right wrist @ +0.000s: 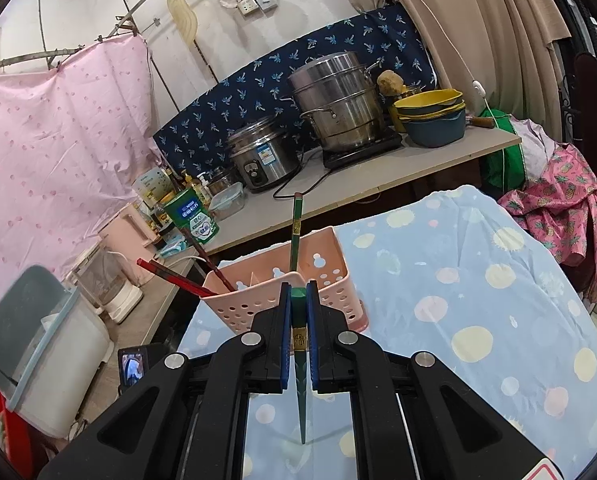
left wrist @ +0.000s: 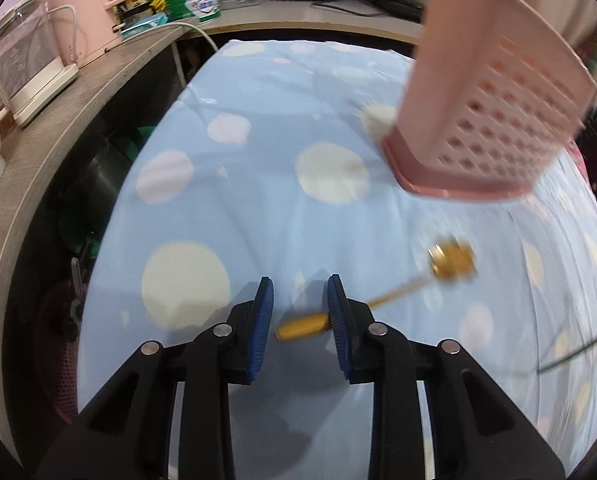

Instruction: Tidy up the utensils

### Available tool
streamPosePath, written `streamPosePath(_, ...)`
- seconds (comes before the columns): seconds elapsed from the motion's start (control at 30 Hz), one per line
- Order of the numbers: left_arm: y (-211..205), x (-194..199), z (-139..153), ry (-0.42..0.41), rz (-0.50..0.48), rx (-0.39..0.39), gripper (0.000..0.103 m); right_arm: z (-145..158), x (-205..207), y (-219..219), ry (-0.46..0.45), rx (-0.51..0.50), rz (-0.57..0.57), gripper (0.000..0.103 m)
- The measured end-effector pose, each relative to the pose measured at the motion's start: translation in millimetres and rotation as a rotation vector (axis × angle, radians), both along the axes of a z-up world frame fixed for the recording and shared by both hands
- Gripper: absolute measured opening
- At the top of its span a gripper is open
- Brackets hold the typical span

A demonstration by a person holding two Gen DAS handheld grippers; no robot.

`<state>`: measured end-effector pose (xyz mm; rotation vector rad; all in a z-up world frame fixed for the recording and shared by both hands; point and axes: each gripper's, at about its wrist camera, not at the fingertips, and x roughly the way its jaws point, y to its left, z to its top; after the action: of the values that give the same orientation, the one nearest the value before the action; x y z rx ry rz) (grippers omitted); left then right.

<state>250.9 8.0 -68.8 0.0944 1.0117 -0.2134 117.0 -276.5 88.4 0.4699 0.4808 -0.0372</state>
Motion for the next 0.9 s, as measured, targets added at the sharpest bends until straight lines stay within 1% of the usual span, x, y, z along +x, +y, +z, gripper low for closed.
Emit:
streamPosePath(0.03,-0.8,-6.9,0.2,0.000,-0.011,-0.006,0.027,0.0,0.0,0.0,0.000,0.000,0.000,0.007)
streamPosePath(0.13,3.9,-27.5,1.5,0.021,-0.028,-0.085,0.028,-2.8,-5.3,1.8,0.009,0.004,0.005,0.007)
streamPosePath(0.27,-0.3,-47.7,1.3,0.009,-0.040,-0.092,0.034,-5.2,-10.1,3.5,0.018,0.005,0.009,0.007)
streamPosePath(0.37,-4.2,-56.6,3.7,0.019,-0.030,-0.133,0.035,-5.3,-11.8,3.5,0.018,0.006,0.010,0.007)
streamPosePath(0.43,-11.5,-57.8,5.6,0.020,-0.036,-0.152,0.039,-5.7,-11.4,3.5,0.017,0.005,0.010,0.007)
streamPosePath(0.5,-21.9,-61.9,8.9,0.010,-0.043,-0.154,0.046,-5.9,-11.4,3.4,0.018,0.005,0.011,0.007)
streamPosePath(0.6,-40.7,-58.5,13.3,0.001,-0.047,-0.157,0.051,-5.8,-12.2,3.5,0.017,0.004,0.009,0.007)
streamPosePath(0.67,-53.9,-52.6,13.8,-0.012,-0.041,-0.138,0.055,-5.5,-13.5,1.4,0.017,0.005,0.006,0.007)
streamPosePath(0.77,-68.0,-42.2,3.4,-0.003,-0.028,-0.075,0.054,-4.7,-16.1,-2.4,0.018,0.007,0.004,0.007)
streamPosePath(0.8,-68.9,-40.5,-1.7,0.009,-0.023,-0.060,0.049,-4.5,-16.4,-3.3,0.019,0.007,0.004,0.007)
streamPosePath(0.83,-68.3,-42.2,-3.6,-0.002,-0.020,-0.047,0.047,-4.4,-16.8,-4.0,0.020,0.007,0.004,0.007)
streamPosePath(0.9,-63.2,-47.3,-2.8,-0.014,-0.026,-0.037,0.036,-4.5,-16.7,-3.8,0.019,0.007,0.004,0.007)
